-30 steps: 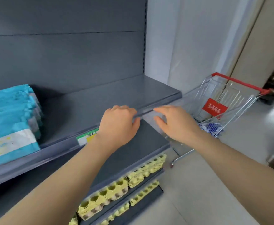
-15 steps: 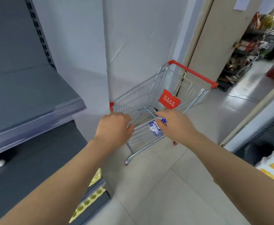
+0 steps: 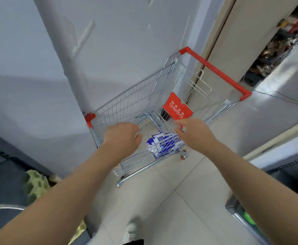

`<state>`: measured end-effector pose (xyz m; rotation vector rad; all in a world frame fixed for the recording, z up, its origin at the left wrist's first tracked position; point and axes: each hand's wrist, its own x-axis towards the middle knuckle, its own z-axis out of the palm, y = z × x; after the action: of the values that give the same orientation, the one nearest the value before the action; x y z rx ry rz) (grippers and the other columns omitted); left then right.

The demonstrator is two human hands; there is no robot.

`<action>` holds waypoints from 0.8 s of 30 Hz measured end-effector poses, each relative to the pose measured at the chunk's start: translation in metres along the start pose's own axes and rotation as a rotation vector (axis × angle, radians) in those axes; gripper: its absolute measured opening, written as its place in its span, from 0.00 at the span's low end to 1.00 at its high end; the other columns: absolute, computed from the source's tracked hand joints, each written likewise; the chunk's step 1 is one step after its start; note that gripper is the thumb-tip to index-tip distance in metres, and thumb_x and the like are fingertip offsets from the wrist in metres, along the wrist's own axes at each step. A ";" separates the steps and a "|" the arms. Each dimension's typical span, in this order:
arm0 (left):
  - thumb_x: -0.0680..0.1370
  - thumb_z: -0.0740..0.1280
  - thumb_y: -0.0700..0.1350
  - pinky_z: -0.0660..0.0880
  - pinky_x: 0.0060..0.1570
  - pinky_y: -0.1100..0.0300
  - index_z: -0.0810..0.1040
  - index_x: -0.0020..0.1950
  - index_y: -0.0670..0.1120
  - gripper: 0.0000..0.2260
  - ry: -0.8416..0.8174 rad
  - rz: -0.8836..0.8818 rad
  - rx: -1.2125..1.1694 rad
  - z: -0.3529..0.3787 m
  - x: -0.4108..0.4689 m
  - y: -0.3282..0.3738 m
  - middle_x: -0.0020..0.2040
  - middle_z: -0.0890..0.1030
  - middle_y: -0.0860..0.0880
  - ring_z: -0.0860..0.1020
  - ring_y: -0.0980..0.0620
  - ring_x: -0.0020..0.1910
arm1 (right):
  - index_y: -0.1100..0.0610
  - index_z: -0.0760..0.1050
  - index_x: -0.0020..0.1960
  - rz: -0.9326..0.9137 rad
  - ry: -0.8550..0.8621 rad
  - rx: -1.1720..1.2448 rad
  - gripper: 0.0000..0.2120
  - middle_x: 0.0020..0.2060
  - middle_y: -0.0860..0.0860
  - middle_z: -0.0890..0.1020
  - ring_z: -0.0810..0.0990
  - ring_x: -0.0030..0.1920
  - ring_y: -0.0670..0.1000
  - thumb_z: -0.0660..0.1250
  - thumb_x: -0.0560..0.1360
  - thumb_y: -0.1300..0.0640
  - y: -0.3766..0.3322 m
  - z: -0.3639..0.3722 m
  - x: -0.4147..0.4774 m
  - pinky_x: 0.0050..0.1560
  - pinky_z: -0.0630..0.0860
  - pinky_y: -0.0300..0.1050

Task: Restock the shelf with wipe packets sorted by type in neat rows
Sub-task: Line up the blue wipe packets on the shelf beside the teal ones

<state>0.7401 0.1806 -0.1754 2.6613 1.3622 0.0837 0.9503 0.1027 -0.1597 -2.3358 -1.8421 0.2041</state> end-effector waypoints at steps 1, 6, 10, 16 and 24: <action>0.80 0.56 0.55 0.76 0.51 0.54 0.77 0.59 0.50 0.15 -0.021 -0.003 0.001 0.005 0.019 0.004 0.53 0.81 0.49 0.79 0.48 0.51 | 0.59 0.77 0.49 0.013 -0.019 0.018 0.11 0.45 0.54 0.81 0.78 0.46 0.56 0.58 0.79 0.55 0.012 0.001 0.016 0.43 0.72 0.44; 0.80 0.57 0.54 0.74 0.46 0.56 0.78 0.57 0.50 0.14 -0.098 -0.044 -0.056 0.046 0.103 0.018 0.51 0.81 0.51 0.79 0.50 0.49 | 0.58 0.76 0.48 0.009 -0.136 0.057 0.10 0.43 0.51 0.78 0.77 0.44 0.54 0.60 0.79 0.54 0.073 0.027 0.096 0.43 0.73 0.44; 0.80 0.58 0.53 0.77 0.50 0.54 0.78 0.57 0.50 0.14 -0.164 -0.105 -0.119 0.099 0.169 0.024 0.53 0.82 0.50 0.79 0.49 0.51 | 0.58 0.77 0.47 -0.064 -0.241 0.066 0.08 0.41 0.53 0.78 0.77 0.46 0.56 0.61 0.77 0.56 0.121 0.065 0.167 0.42 0.66 0.41; 0.79 0.61 0.53 0.75 0.59 0.49 0.75 0.63 0.52 0.15 -0.325 -0.292 -0.259 0.200 0.251 0.024 0.60 0.79 0.51 0.76 0.49 0.59 | 0.55 0.78 0.41 -0.205 -0.492 0.102 0.07 0.38 0.52 0.80 0.78 0.44 0.55 0.63 0.76 0.60 0.184 0.147 0.258 0.48 0.75 0.49; 0.76 0.69 0.49 0.73 0.58 0.57 0.76 0.63 0.48 0.17 -0.448 -0.449 -0.583 0.328 0.307 0.016 0.58 0.80 0.49 0.77 0.50 0.55 | 0.59 0.76 0.64 -0.309 -0.822 0.013 0.19 0.60 0.56 0.79 0.77 0.61 0.56 0.68 0.76 0.52 0.235 0.261 0.323 0.61 0.72 0.51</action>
<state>0.9720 0.3844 -0.5025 1.7316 1.4551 -0.1389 1.1957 0.3740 -0.4665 -2.0554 -2.4716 1.2760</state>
